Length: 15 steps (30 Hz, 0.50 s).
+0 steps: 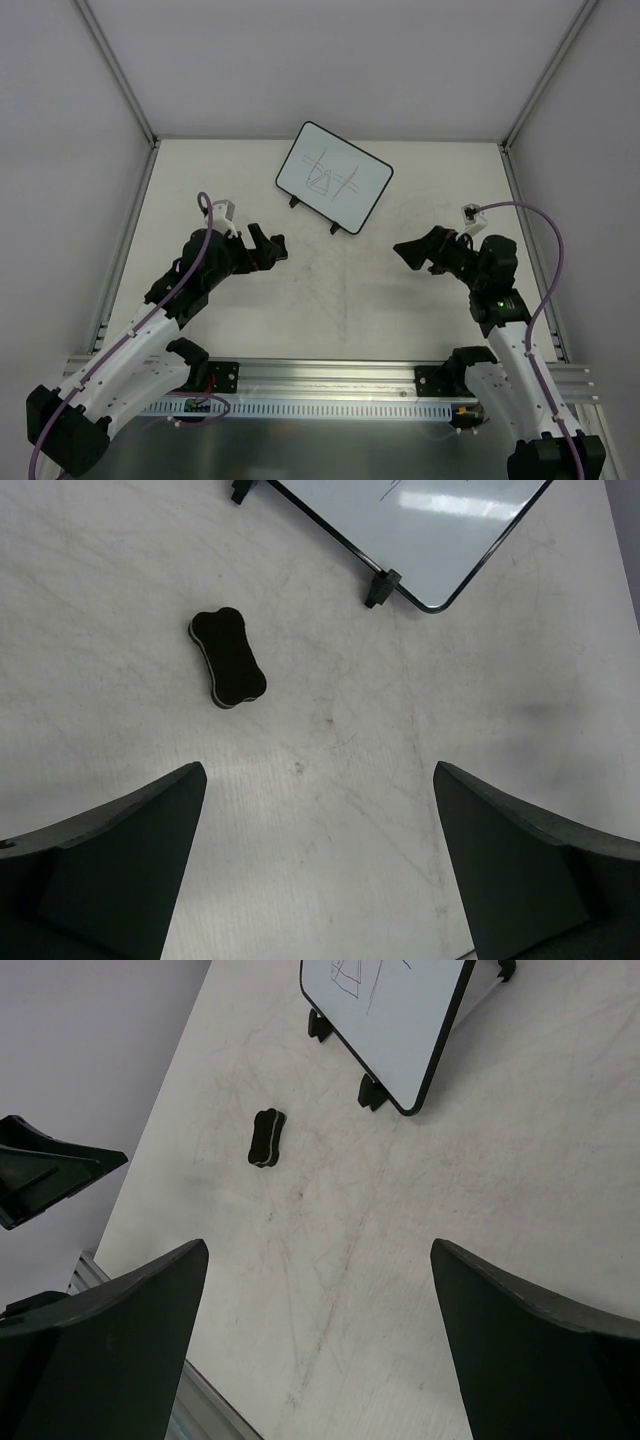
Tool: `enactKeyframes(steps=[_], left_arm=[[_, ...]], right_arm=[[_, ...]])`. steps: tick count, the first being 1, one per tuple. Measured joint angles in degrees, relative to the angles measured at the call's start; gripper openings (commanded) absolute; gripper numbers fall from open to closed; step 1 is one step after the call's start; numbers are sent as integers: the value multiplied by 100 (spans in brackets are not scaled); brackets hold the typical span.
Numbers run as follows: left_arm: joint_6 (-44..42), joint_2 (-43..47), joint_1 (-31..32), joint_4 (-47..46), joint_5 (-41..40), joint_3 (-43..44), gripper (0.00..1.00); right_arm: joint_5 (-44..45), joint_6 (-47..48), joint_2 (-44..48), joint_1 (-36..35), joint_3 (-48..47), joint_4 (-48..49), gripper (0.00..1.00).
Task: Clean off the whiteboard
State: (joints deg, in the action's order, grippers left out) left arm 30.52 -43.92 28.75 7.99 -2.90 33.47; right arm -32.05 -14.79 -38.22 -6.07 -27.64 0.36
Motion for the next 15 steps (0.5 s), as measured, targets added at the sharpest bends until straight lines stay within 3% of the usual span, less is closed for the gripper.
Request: enactKeyframes(steps=[6, 11, 15], left_arm=[[111, -7, 0, -2, -310, -13, 99], [105, -66, 0, -35, -442, -105, 99], [105, -66, 0, -66, -535, -256, 99]], right_arm=[[9, -372, -647, 0, -76, 717, 98], [13, -717, -1488, -15, 42, 2361, 98], [-7, -824, -2162, 9, -120, 2975, 96]])
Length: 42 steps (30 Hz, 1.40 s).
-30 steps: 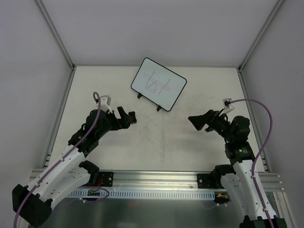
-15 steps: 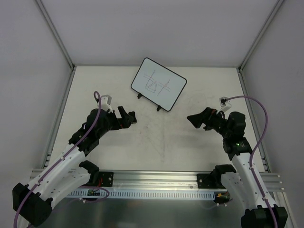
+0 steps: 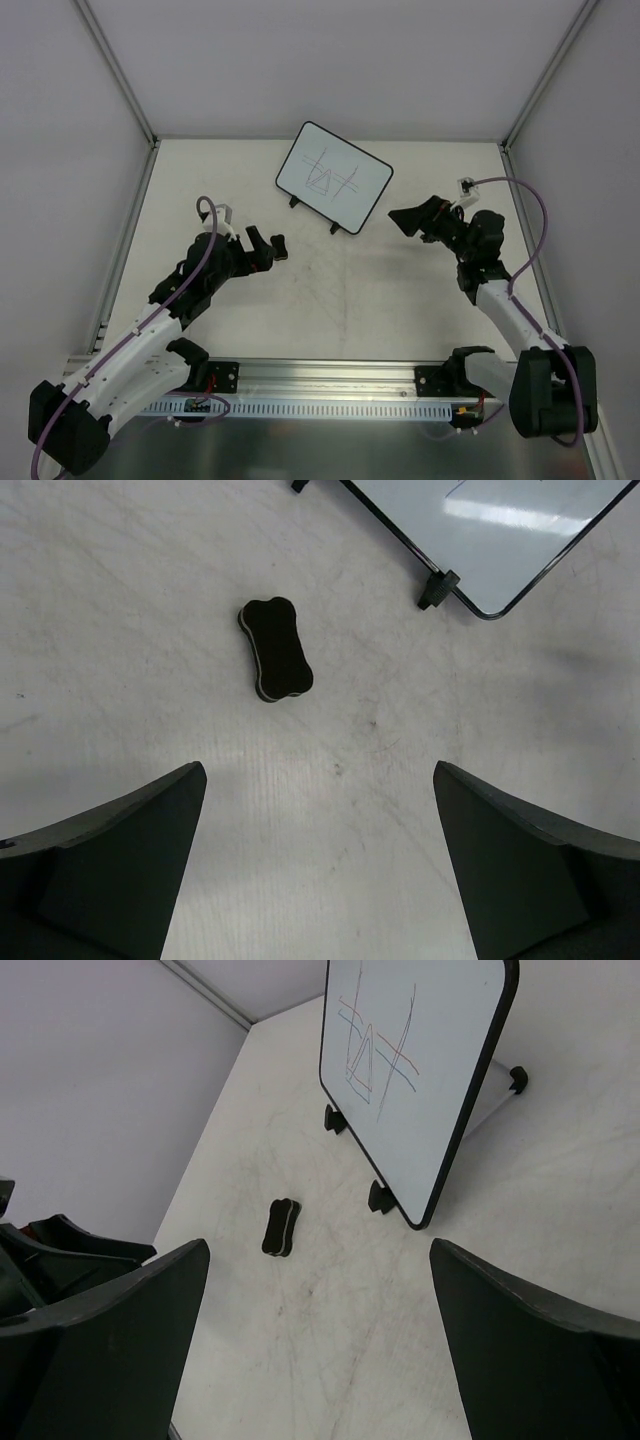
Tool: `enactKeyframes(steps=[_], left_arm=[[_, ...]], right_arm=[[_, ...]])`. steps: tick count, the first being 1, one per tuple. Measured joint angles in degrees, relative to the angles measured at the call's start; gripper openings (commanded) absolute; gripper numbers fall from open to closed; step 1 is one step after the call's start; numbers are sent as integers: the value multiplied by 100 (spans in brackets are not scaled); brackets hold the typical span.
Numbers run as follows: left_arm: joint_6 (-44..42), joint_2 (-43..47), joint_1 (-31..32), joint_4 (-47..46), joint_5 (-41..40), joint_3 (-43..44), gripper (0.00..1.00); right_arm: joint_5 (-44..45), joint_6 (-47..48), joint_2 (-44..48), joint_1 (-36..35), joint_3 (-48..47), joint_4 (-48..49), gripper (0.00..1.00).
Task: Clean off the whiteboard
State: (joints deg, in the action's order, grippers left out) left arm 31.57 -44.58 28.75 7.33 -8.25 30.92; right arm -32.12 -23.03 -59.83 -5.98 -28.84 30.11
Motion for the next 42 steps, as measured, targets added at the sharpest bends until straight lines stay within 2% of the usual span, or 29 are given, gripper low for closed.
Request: enactKeyframes(steps=[4, 10, 12, 19, 22, 25, 29, 33, 42], left_arm=[[-2, -17, 0, -50, 9, -13, 99], [-7, -295, 0, -109, 87, -9, 99], [-7, -369, 0, -111, 133, -9, 99], [-59, -643, -179, -136, 323, 181, 99], [-107, -990, -313, -212, 332, 409, 99], [-118, -1333, -380, -238, 326, 621, 99], [-116, -1600, -411, -238, 326, 741, 99], [-120, -1716, -413, -236, 323, 774, 99], [-136, -1908, -562, -238, 317, 914, 99]], right_arm=[[85, 94, -726, 13, -306, 387, 95], [367, 439, -1641, 15, -745, 780, 76], [385, 470, -1985, 17, -920, 1012, 73], [-7, -323, -3991, 289, -1469, 3069, 72], [-42, -649, -4666, 365, -1718, 3539, 71], [-105, -813, -4964, 363, -1897, 3788, 65], [-223, -944, -5149, 358, -2293, 4048, 64], [-310, -1032, -5285, 358, -2616, 4212, 54], [-439, -1147, -5652, 337, -2839, 4299, 55]])
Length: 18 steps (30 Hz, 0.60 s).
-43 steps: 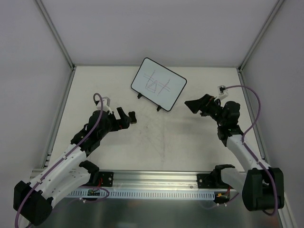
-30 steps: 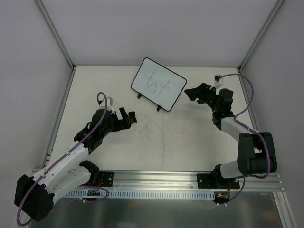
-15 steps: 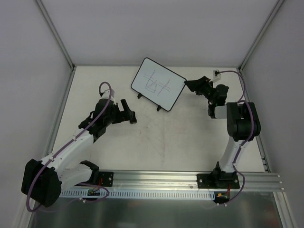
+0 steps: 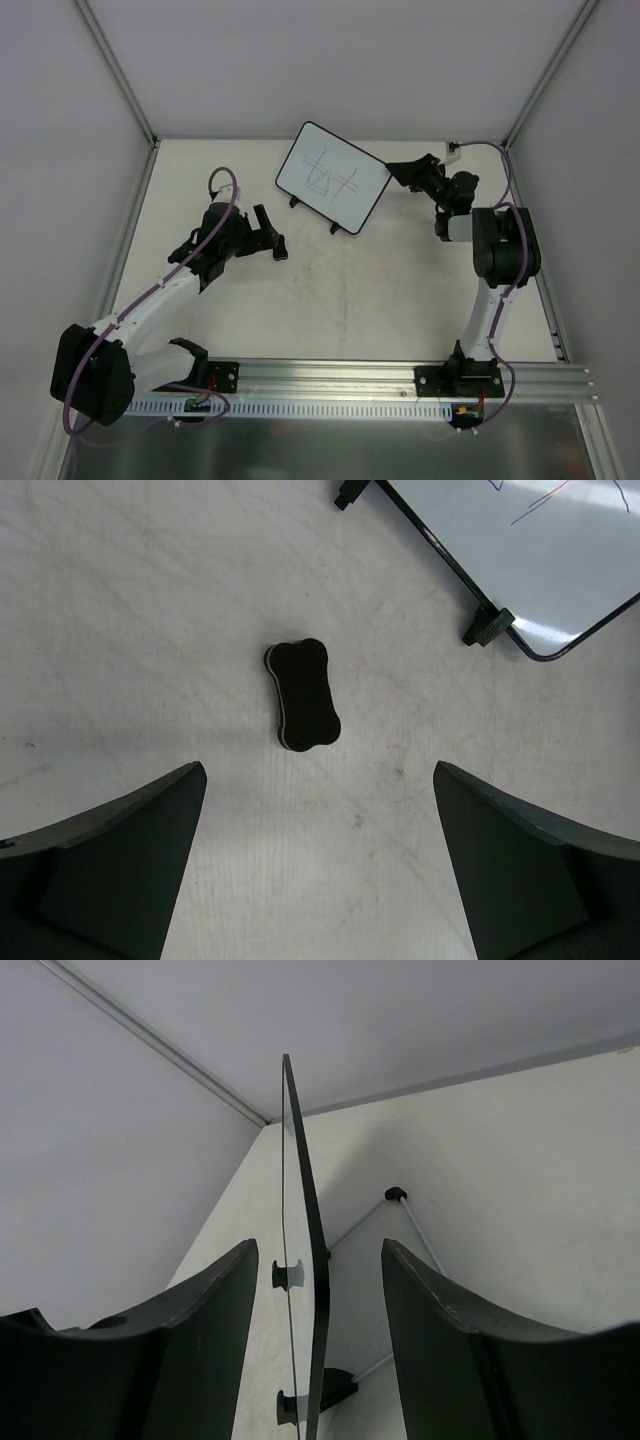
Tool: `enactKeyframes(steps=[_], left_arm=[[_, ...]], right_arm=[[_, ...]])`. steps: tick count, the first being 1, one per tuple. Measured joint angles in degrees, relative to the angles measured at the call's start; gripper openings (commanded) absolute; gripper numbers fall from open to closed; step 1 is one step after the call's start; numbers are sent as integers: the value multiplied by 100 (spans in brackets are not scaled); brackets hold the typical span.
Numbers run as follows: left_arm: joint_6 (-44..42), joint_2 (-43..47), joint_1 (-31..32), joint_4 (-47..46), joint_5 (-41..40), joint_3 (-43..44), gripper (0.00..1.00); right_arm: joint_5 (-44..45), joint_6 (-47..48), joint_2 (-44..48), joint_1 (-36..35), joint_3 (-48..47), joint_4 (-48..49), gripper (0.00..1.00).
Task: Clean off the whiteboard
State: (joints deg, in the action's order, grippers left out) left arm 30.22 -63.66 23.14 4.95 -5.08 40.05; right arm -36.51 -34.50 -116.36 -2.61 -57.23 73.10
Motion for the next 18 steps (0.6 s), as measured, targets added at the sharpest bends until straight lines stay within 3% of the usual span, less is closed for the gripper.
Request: enactKeyframes(steps=[6, 18], left_arm=[[-4, -37, -4, 2, 0, 20, 99], [-11, -455, -111, 2, 4, 160, 99]], right_arm=[[-66, 0, -42, -35, 0, 22, 44], [-175, 4, -50, -179, 151, 42, 39]])
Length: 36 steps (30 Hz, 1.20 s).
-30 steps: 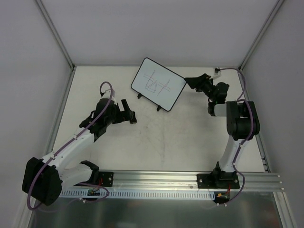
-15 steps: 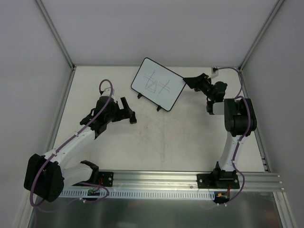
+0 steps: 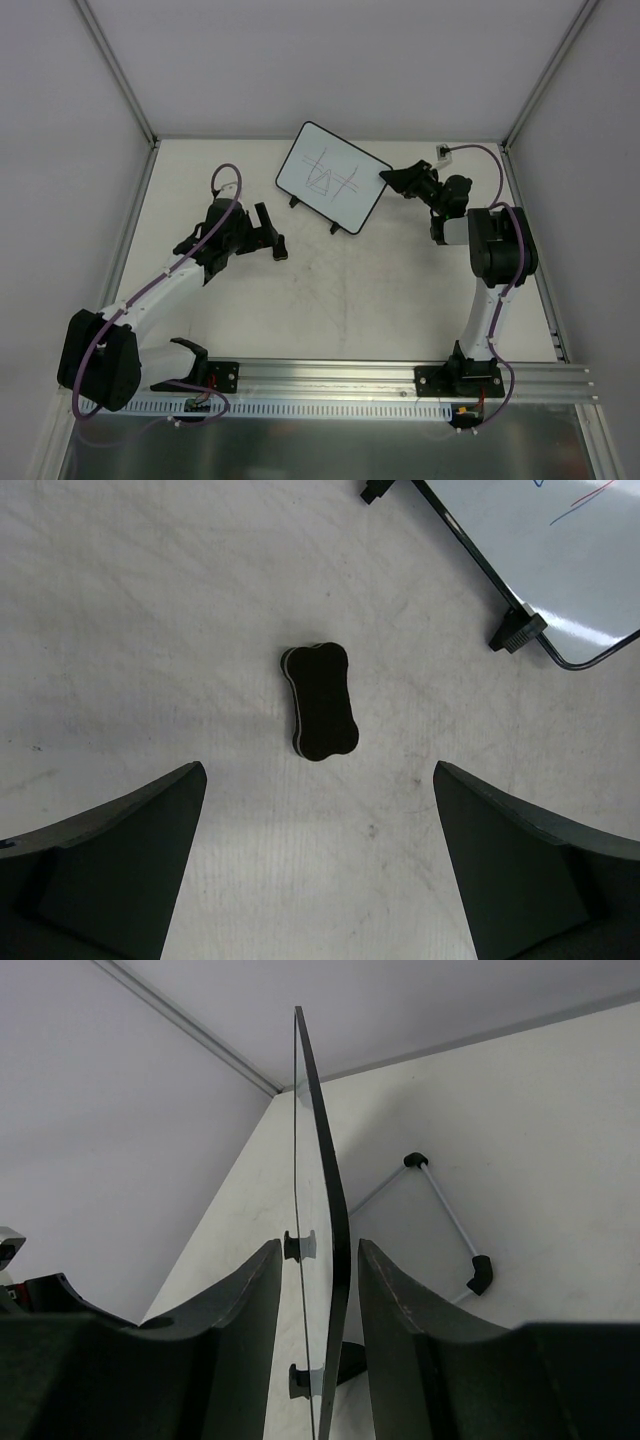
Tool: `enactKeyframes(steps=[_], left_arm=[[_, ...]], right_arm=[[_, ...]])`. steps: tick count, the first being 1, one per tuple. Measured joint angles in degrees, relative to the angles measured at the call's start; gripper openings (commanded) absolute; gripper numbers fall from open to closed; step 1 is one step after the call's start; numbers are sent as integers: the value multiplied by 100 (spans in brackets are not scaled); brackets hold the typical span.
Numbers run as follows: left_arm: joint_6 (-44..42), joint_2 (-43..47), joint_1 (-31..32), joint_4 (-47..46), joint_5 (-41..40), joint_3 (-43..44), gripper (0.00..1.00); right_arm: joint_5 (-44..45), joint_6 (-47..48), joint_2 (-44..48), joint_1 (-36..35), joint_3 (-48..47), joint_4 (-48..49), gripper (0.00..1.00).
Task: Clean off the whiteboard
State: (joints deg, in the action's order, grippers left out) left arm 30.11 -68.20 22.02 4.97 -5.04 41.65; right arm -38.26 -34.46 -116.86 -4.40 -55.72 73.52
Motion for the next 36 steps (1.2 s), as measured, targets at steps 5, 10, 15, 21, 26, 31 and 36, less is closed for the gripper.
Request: enactKeyframes(steps=[5, 10, 15, 21, 26, 31, 36], left_arm=[[0, 0, 0, 2, 0, 0, 99], [-4, -111, 0, 0, -2, 61, 99], [-11, -498, 0, 35, -4, 236, 99], [-122, -1102, 0, 319, -96, 750, 99], [-166, -1495, 0, 474, -205, 981, 99], [-225, -2116, 66, 813, -293, 1462, 98], [-247, -2529, 389, 1191, -579, 1991, 91]], right_arm=[[-11, 9, -2, -9, 85, 9, 12], [-15, -57, -13, -9, 116, 24, 0], [-15, -66, -17, -7, 116, 24, 0], [-31, -83, -44, -7, 114, 50, 0], [-39, -122, -87, 4, 103, 107, 0], [-63, -138, -98, 4, 79, 116, 0], [-105, -157, -157, 13, 28, 127, 0]])
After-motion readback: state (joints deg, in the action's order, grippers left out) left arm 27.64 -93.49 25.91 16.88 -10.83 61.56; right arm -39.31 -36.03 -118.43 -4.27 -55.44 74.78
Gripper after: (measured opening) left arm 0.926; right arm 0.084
